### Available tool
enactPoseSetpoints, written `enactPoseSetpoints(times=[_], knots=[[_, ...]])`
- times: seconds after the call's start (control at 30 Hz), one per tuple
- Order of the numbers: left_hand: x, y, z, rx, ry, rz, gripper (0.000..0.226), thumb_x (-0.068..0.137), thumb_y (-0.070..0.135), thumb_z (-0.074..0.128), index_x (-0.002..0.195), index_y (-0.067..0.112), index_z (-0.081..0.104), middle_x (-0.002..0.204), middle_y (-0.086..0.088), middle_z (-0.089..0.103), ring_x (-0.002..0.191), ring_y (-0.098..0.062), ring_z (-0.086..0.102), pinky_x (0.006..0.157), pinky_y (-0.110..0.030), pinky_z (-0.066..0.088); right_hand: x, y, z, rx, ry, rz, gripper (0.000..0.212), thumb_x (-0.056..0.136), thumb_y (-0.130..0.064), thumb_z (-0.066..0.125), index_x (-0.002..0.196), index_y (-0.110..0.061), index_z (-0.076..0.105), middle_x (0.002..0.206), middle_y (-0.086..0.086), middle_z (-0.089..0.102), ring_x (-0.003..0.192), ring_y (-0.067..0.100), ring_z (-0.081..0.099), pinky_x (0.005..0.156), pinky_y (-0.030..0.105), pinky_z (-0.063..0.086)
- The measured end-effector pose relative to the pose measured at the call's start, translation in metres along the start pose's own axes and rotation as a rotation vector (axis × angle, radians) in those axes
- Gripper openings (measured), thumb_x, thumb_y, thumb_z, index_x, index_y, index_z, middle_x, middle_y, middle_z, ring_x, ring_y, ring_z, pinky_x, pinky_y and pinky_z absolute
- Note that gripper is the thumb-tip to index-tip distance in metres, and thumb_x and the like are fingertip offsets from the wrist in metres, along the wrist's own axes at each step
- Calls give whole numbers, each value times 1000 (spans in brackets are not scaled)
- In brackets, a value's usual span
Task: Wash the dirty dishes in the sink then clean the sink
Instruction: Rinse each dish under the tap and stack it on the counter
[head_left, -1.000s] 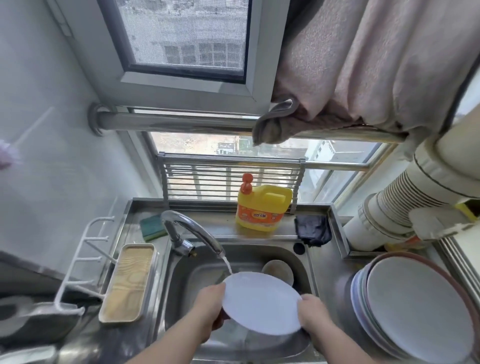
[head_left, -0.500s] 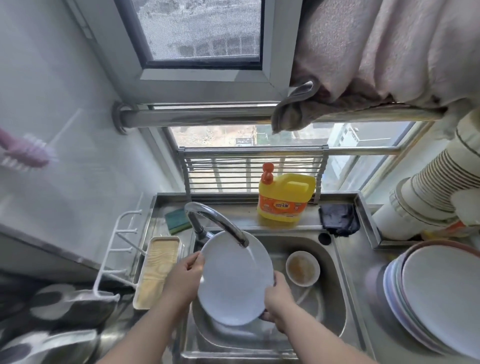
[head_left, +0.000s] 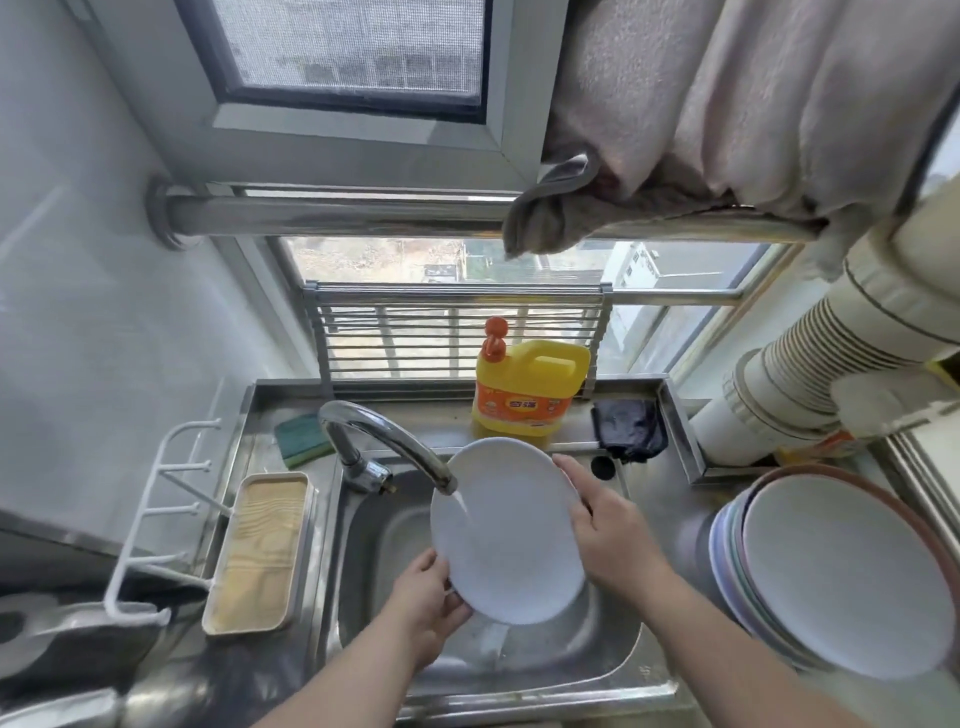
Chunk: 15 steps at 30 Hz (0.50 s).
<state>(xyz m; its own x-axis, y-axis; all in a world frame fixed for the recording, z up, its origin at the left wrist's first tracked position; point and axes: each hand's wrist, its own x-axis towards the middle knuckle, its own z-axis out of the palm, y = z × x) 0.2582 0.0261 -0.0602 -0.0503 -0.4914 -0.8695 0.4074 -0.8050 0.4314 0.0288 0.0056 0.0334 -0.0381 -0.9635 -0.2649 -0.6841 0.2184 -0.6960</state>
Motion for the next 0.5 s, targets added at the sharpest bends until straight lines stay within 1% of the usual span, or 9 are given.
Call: enactPoseSetpoints(times=[0.07, 0.13, 0.17, 0.2, 0.27, 0.3, 0.37, 0.43, 0.5], knots=[[1, -3, 16, 42, -51, -6, 25, 112, 25, 52, 131, 20, 67, 112, -7, 80, 97, -28, 77, 76, -41, 64, -6, 6, -13, -26, 16, 11, 42, 102, -25, 49, 127, -57, 61, 103, -23, 69, 97, 6, 62, 81, 22, 47], [2, -2, 24, 83, -69, -24, 23, 112, 18, 49, 124, 18, 69, 107, -8, 81, 91, -28, 78, 67, -37, 63, -13, 12, -24, 29, 40, 54, 30, 102, -26, 55, 98, -52, 69, 87, -24, 71, 87, 8, 67, 77, 18, 50], [4, 1, 25, 82, -73, -47, 22, 110, 11, 49, 118, 18, 68, 102, -8, 80, 82, -26, 77, 59, -33, 61, -17, 15, -29, 80, 41, 77, 26, 102, -28, 57, 92, -49, 71, 84, -21, 71, 84, 11, 70, 80, 25, 55], [5, 6, 24, 76, -78, -81, 24, 107, 4, 48, 111, 18, 68, 90, -7, 77, 65, -21, 72, 48, -25, 54, -21, 17, -33, 137, 36, 97, 23, 101, -30, 58, 93, -45, 72, 85, -17, 73, 84, 15, 71, 83, 35, 58], [9, 15, 19, 53, -93, -169, 22, 101, 1, 51, 93, 15, 65, 58, 0, 57, 38, -7, 49, 33, -15, 36, -29, 21, -42, 236, -21, 113, 18, 96, -34, 58, 99, -37, 75, 88, -6, 74, 86, 23, 72, 88, 49, 58], [11, 17, 15, 39, -92, -213, 21, 101, 5, 53, 84, 13, 63, 50, 2, 47, 34, -4, 42, 32, -13, 34, -33, 22, -44, 266, -70, 111, 19, 95, -36, 58, 102, -32, 75, 90, 0, 74, 86, 23, 71, 90, 52, 57], [13, 19, 7, 31, -82, -278, 27, 99, 10, 54, 72, 10, 58, 46, 3, 42, 32, -3, 41, 34, -13, 40, -38, 28, -44, 246, -110, 88, 20, 102, -42, 62, 99, -28, 75, 88, 6, 71, 83, 19, 67, 88, 54, 54], [13, 16, 2, 15, -99, -301, 33, 98, 13, 53, 66, 8, 58, 49, -1, 49, 36, -7, 49, 38, -17, 47, -40, 34, -36, 173, -15, 98, 30, 98, -58, 60, 91, -33, 77, 89, 3, 67, 86, 13, 66, 84, 45, 55], [12, 11, 3, 3, -114, -285, 35, 102, 22, 55, 69, 9, 62, 61, -6, 60, 46, -14, 56, 42, -20, 48, -38, 39, -25, 185, 112, 148, 32, 95, -59, 60, 85, -34, 79, 94, 2, 63, 86, 11, 64, 82, 33, 52]])
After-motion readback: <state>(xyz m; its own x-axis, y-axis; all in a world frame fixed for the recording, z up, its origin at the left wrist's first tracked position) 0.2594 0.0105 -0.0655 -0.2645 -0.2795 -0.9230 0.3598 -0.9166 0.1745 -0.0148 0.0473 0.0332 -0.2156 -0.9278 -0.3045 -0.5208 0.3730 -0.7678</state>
